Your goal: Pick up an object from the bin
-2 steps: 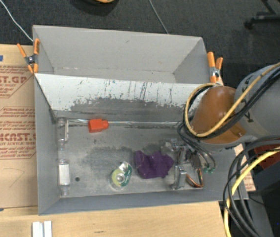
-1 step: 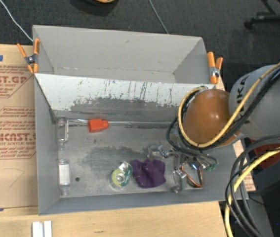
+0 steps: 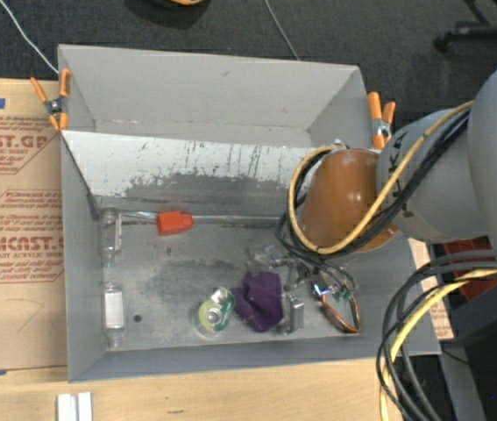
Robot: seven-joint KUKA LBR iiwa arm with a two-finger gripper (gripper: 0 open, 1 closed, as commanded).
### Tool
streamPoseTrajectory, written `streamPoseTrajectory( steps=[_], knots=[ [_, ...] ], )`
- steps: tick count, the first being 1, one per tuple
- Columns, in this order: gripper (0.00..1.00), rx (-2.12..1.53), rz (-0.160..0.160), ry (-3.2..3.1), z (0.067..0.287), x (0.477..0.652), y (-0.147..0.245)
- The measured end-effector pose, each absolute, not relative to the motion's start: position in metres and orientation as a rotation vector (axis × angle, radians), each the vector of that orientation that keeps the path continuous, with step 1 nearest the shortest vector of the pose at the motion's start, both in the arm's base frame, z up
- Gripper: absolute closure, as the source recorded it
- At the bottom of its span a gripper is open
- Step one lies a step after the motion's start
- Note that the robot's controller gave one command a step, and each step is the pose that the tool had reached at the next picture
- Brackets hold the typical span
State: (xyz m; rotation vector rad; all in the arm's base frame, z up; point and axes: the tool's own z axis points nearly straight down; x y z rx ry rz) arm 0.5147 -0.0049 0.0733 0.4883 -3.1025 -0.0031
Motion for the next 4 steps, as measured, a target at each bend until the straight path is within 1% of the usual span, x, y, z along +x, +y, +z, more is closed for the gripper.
streamPoseTrajectory(
  steps=[1, 2, 3, 4],
  knots=[
    [0.00, 0.629, -0.003, -3.079, 0.072, 0.510, 0.004],
    [1.00, 0.809, -0.005, -3.038, 0.070, 0.513, 0.033],
    [1.00, 0.809, -0.005, -3.038, 0.070, 0.513, 0.033],
    [1.00, 0.743, -0.005, -3.064, 0.163, 0.517, 0.057]
  ],
)
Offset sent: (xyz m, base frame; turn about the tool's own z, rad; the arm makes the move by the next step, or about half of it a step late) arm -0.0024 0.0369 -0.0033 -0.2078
